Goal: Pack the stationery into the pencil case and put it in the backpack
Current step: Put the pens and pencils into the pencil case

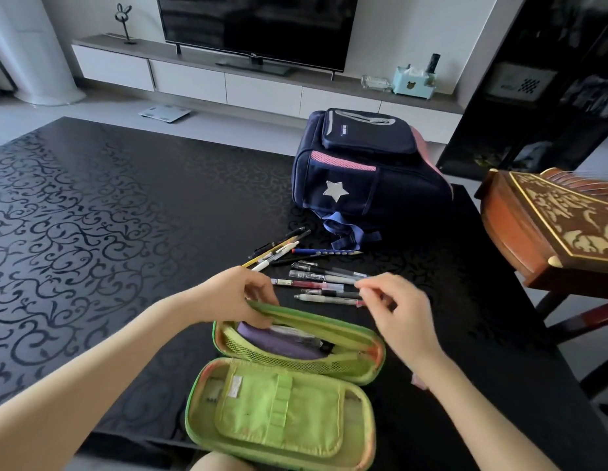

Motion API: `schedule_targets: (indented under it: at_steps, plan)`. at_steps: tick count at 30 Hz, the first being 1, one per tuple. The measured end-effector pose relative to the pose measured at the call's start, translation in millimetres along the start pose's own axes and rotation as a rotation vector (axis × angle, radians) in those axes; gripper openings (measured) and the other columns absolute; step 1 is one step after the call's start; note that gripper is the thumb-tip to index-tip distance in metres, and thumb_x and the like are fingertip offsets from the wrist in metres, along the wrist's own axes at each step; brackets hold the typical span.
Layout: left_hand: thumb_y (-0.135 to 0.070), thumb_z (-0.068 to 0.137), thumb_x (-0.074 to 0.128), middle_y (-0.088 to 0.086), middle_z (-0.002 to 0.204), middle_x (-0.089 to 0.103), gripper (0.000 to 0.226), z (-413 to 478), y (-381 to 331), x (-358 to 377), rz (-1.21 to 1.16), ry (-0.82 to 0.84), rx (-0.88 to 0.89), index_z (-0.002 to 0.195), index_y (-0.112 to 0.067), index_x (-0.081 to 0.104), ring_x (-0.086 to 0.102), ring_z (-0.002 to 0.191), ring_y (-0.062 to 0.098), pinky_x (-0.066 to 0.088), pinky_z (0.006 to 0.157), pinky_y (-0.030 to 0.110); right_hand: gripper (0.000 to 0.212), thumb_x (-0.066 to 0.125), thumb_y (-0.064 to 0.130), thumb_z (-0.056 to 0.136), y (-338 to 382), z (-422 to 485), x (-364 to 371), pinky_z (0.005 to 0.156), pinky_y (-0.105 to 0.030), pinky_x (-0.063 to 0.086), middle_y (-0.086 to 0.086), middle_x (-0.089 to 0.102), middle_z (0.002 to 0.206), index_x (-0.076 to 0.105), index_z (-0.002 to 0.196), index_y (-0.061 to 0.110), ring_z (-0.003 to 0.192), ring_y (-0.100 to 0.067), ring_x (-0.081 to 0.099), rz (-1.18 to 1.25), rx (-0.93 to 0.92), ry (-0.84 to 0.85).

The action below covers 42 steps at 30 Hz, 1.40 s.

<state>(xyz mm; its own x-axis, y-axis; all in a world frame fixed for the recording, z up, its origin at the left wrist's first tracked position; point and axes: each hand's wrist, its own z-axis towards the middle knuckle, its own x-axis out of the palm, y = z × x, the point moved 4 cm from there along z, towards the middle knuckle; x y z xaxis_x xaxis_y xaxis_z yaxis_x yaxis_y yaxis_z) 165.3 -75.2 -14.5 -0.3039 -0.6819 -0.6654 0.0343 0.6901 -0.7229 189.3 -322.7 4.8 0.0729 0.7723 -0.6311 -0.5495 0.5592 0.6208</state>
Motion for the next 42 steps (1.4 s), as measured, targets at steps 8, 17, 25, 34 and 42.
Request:
schedule_targets:
  at_steps: [8, 17, 25, 34, 42]
  plan:
    - [-0.010, 0.057, 0.082, -0.005, 0.081, 0.070, 0.028, -24.1, -17.2, 0.5, -0.008, 0.161, 0.010, 0.072, -0.023, 0.063, 0.064, 0.079, 0.015, 0.051, 0.079, 0.037, 0.018, 0.063, 0.031, 0.084, -58.4, 10.8, 35.1, 0.071, -0.024, 0.040, 0.011, 0.066, 0.091, 0.069, 0.101, 0.026, 0.092, -0.013, 0.055, -0.360, 0.232, 0.384]
    - [-0.007, 0.057, 0.083, -0.013, 0.082, 0.072, 0.026, -29.9, -17.5, 0.3, -0.020, 0.163, -0.036, 0.073, -0.017, 0.066, 0.065, 0.081, 0.012, 0.050, 0.075, 0.025, 0.009, 0.058, 0.026, 0.086, -55.2, 14.5, 56.6, 0.069, -0.028, 0.036, 0.007, 0.054, 0.084, 0.054, 0.078, 0.023, 0.087, -0.016, 0.049, -0.539, 0.168, 0.530]
    - [-0.011, 0.060, 0.080, -0.005, 0.084, 0.073, 0.024, -23.3, -11.2, -4.1, -0.073, 0.069, -0.053, 0.070, -0.029, 0.069, 0.065, 0.081, 0.018, 0.051, 0.079, 0.038, 0.008, 0.058, 0.025, 0.086, -57.3, 15.2, 54.3, 0.068, -0.027, 0.038, 0.008, 0.056, 0.087, 0.054, 0.079, 0.024, 0.082, -0.014, 0.050, -0.517, 0.226, 0.634]
    - [-0.036, 0.086, 0.057, -0.005, 0.114, 0.063, 0.033, 0.6, 18.1, 11.7, 0.300, -0.153, -0.134, 0.119, -0.031, 0.054, 0.058, 0.103, 0.019, 0.047, 0.084, 0.031, 0.009, 0.055, 0.025, 0.091, -33.5, 0.5, -6.9, 0.068, -0.030, 0.045, 0.007, 0.058, 0.088, 0.061, 0.092, 0.019, 0.077, -0.013, 0.056, -0.394, 0.256, 0.290]
    - [-0.022, 0.081, 0.064, -0.015, 0.073, 0.058, 0.005, -48.4, -4.6, 24.7, 0.259, -0.499, -0.082, 0.085, -0.022, 0.068, 0.056, 0.073, 0.009, 0.044, 0.068, 0.025, 0.009, 0.059, 0.028, 0.088, 16.5, -64.7, -0.3, 0.070, -0.020, 0.041, 0.016, 0.058, 0.084, 0.066, 0.089, 0.022, 0.081, -0.004, 0.055, -0.315, 0.135, 0.542]
